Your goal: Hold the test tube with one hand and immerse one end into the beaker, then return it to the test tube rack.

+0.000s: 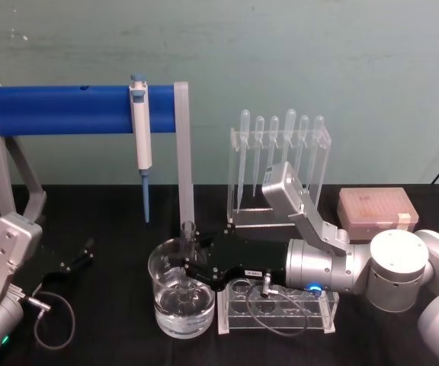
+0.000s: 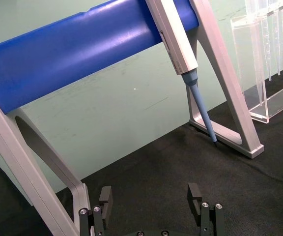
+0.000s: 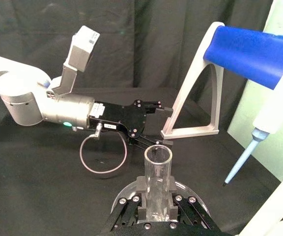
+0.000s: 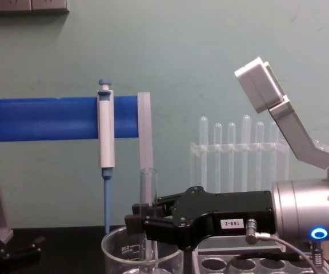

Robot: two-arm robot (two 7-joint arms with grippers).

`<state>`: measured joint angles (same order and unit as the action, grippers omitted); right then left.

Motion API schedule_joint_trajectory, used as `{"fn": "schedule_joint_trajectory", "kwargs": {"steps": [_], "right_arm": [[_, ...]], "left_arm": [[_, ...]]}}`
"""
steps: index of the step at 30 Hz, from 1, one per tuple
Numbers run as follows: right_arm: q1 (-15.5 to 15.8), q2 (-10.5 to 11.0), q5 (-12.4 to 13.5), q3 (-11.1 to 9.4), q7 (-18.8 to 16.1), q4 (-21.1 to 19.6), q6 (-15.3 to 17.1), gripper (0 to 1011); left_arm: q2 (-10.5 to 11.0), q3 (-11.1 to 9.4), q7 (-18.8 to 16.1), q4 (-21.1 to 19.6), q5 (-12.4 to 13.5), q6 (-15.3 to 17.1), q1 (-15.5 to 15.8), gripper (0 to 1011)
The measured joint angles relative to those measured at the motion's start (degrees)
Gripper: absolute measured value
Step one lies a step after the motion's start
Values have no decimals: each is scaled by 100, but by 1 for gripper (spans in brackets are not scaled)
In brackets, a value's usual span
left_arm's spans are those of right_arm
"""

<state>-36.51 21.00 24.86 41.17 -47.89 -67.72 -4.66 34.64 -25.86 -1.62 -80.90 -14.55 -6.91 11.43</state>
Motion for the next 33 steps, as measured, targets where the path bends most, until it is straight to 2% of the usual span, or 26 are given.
{"fn": "schedule_joint_trajectory", "kwargs": {"steps": [6,18,27,33], "right_arm": [[52,93,48,-55,-2,-207,22,225],[-107,374,156,-101,36,-925,496,225],[-246,532,268,-135,112,-1336,728,225],[-241,744,368,-227,247,-1713,877,225]], "left_arm": [[0,0,0,0,0,0,0,1000],[0,0,0,0,0,0,0,1000],[0,0,0,0,0,0,0,1000],[0,0,0,0,0,0,0,1000]]}}
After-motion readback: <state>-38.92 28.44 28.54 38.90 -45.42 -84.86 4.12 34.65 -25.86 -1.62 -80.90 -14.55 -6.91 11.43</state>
